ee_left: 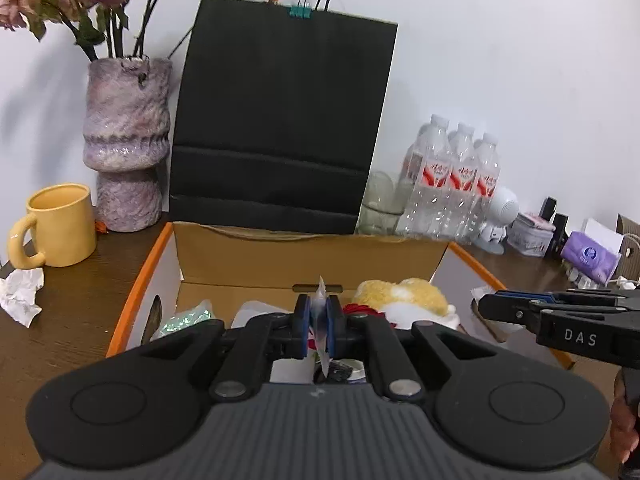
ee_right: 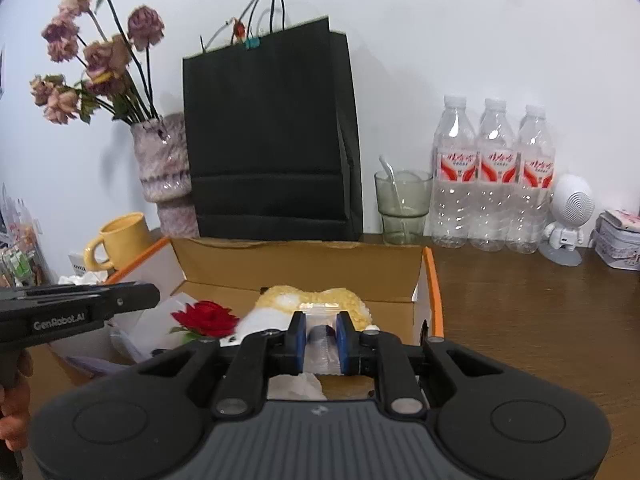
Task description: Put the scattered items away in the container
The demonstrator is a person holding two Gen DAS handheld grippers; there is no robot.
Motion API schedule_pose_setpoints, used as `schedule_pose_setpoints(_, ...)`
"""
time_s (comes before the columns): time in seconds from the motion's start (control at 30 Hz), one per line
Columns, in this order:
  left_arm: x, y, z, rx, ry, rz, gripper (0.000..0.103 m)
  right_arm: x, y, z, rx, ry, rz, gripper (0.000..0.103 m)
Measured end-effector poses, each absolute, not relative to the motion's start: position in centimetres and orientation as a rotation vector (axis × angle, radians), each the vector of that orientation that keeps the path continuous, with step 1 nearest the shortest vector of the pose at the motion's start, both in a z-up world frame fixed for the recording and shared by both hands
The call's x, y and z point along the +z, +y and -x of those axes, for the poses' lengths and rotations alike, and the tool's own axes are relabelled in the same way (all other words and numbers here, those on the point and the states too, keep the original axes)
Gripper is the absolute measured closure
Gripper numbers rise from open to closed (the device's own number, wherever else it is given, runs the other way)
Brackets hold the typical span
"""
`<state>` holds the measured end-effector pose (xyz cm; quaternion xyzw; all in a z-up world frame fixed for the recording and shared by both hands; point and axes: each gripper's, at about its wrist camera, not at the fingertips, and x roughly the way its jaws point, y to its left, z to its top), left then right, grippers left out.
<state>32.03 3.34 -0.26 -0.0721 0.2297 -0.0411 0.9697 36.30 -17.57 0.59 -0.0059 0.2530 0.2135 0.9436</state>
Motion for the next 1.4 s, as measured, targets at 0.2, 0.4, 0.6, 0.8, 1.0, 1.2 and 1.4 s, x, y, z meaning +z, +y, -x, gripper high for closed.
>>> schedule_pose_setpoints(0.2, 0.1, 3.6, -32.2, -0.009, 0.463, 0.102, 0.0, -0.2, -16.4, -36.8, 0.423, 0.554, 0.059, 0.002)
schedule_pose_setpoints(0.4, 0.2, 2.9, -32.1, 0.001, 0.468, 0.021, 0.0, 0.1, -15.5, -36.2, 0.434, 0.549, 0.106, 0.0)
schedule_pose_setpoints(0.6, -0.2, 3.0, -32.4, 0.001, 0.487, 0.028, 0.0, 0.0, -15.4, -36.1, 0.416, 0.558, 0.122, 0.0)
schedule_pose_setpoints(0.8, -0.1, 3.0, -32.3, 0.003, 0.48, 0.028, 0.0, 0.0, -15.5, -36.1, 0.41, 0.562, 0.121, 0.0)
schedule_pose_setpoints(1.0, 0.0, 3.0, -32.3, 0.003, 0.479, 0.029, 0.0, 0.1, -15.5, -35.9, 0.407, 0.56, 0.126, 0.0)
schedule_pose_setpoints(1.2, 1.3, 2.9, -31.0, 0.034, 0.452, 0.037, 0.0, 1.1, -15.7, -35.0, 0.396, 0.549, 0.111, 0.0)
schedule_pose_setpoints(1.4, 3.3, 2.3, -27.5, 0.04, 0.444, 0.037, 0.0, 3.2, -16.3, -31.6, 0.395, 0.528, 0.084, 0.0)
